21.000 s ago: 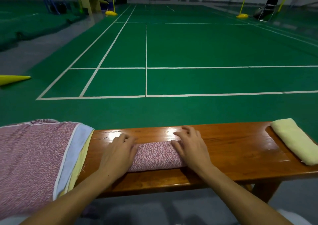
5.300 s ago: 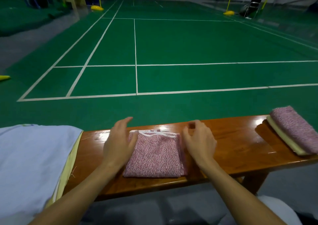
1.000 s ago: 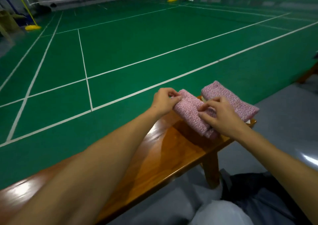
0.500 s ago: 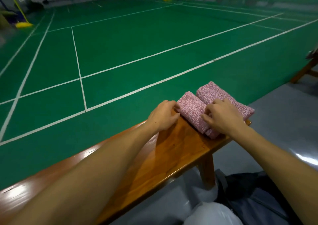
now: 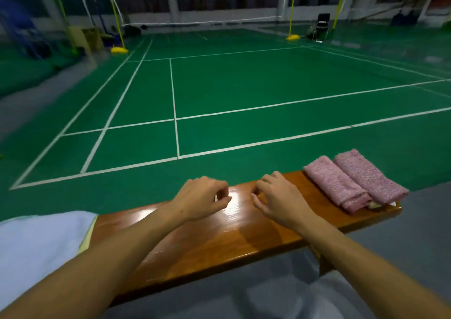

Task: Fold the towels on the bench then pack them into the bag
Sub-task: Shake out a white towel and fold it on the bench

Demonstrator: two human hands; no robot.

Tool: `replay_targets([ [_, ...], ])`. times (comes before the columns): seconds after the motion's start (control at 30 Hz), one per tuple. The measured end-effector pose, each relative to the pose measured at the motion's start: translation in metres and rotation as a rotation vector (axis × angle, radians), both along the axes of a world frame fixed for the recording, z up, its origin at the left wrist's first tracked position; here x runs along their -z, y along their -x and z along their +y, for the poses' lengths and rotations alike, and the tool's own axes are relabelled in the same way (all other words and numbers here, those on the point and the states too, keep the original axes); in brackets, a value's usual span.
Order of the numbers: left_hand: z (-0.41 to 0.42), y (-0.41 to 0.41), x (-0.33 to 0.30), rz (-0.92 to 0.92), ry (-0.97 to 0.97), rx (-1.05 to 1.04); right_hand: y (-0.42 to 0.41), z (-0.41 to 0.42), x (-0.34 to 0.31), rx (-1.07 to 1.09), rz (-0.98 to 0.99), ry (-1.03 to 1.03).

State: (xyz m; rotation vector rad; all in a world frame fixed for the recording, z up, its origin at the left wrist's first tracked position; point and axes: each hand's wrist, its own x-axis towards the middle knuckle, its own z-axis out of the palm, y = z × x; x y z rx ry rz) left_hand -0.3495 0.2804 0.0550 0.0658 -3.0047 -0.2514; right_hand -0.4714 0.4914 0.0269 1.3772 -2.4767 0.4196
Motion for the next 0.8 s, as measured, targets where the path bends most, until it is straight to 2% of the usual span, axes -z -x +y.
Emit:
replay_targets([
  [0.23, -0.103, -0.148, 0.008, -0.024, -0.014, -0.239, -0.103, -0.119, 0.016, -0.305, -0.037, -0.03],
  [0.5, -0.208, -0.306, 0.031, -0.082, -0.04, -0.554, -0.215, -0.254, 0.044, -0.52, -0.153, -0.094],
  [0.67, -0.25, -0.373, 0.051, -0.127, -0.068, -0.69, -0.268, -0.321, 0.064, -0.492, -0.392, -0.149],
  [0.8, -0.263, -0.398, 0.064, -0.125, -0.095, -0.733, -0.292, -0.356, 0.085, -0.239, -0.694, -0.071],
])
